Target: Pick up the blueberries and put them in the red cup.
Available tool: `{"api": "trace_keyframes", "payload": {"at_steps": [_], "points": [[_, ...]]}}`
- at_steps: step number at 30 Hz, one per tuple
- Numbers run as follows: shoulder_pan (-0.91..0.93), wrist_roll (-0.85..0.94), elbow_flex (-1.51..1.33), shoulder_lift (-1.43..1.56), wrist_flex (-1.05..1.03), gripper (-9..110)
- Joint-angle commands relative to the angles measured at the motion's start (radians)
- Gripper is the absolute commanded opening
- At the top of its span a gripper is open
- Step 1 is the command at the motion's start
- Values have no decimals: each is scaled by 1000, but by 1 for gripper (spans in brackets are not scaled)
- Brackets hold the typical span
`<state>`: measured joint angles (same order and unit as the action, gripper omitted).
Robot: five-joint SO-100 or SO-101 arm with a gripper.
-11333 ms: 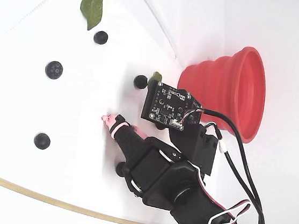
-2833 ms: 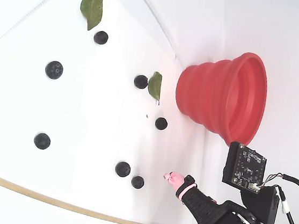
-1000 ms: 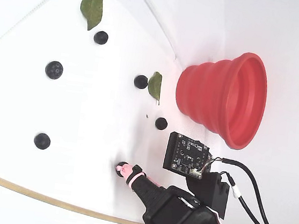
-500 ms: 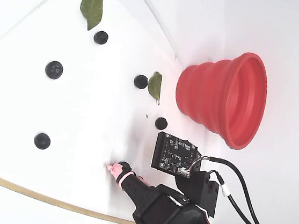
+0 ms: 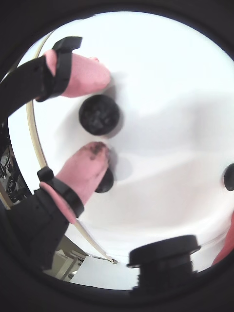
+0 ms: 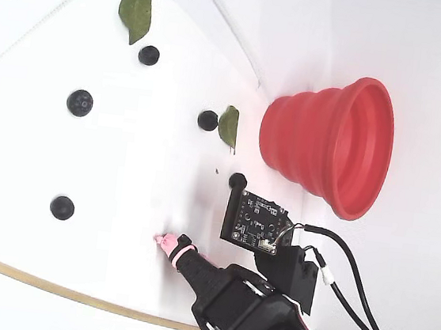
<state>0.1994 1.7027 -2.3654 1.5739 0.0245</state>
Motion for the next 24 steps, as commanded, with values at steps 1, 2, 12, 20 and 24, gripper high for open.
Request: {"api": "trace_keyframes", "payload": {"at_steps": [1,2,12,20,24], "points": [[0,-12,52,8,31,21],[-2,-15,52,3,34,21],[-9,-29,49,-14,48,18],[-11,-21,49,-18,49,14],[-11,-17,46,-11,49,14]]}}
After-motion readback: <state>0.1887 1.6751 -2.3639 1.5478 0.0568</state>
